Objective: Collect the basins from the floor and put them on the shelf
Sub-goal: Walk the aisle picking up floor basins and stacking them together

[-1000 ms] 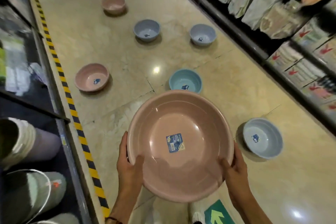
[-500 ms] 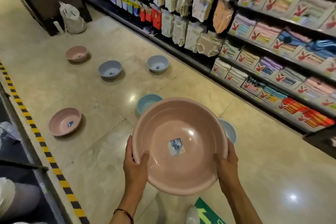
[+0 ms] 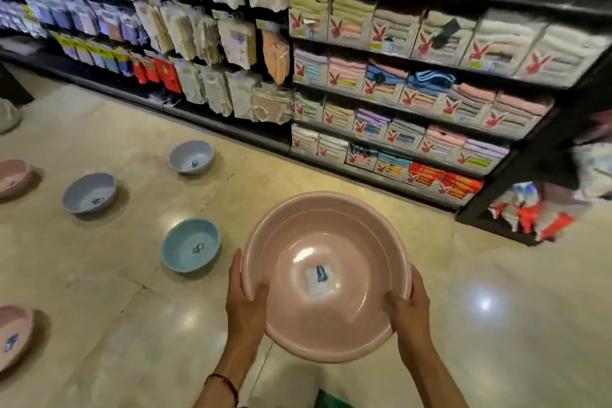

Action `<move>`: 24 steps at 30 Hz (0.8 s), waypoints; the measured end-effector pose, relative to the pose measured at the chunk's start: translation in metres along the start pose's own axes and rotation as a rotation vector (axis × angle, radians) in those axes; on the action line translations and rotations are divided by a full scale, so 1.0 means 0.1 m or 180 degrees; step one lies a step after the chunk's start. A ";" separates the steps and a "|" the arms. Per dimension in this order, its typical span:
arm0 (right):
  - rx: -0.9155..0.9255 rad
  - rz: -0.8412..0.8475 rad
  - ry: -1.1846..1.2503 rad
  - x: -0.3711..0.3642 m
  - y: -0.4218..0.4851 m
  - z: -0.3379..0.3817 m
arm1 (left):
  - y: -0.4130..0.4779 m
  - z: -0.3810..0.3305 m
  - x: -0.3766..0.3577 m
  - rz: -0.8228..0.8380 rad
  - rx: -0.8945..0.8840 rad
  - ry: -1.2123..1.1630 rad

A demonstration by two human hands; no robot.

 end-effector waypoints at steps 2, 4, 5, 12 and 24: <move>-0.0015 -0.0101 0.0003 0.08 0.22 0.00 | 0.16 -0.03 -0.22 0.0076 -0.0021 0.0060; -0.0008 -0.0162 0.0002 0.09 0.44 -0.01 | 0.35 -0.03 -0.41 0.0133 -0.0036 0.0153; -0.0017 -0.0203 -0.0006 0.09 0.55 -0.02 | 0.46 -0.02 -0.49 0.0164 -0.0032 0.0177; -0.0212 -0.0373 -0.0153 -0.16 1.23 -0.04 | 1.42 0.06 -0.97 0.0430 0.0176 0.0292; -0.0661 -0.0494 -0.0046 -0.58 2.36 -0.13 | 2.63 0.25 -1.58 0.0511 0.0586 0.0642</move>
Point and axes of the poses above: each hand's wrist, its own y-axis towards the middle knuckle, its own x-axis out of the back of the hand, z = x × y, the point moved 6 cm from there along y, towards the middle knuckle, and after that the axes turned 1 degree about -z, right-handed, at the moved point
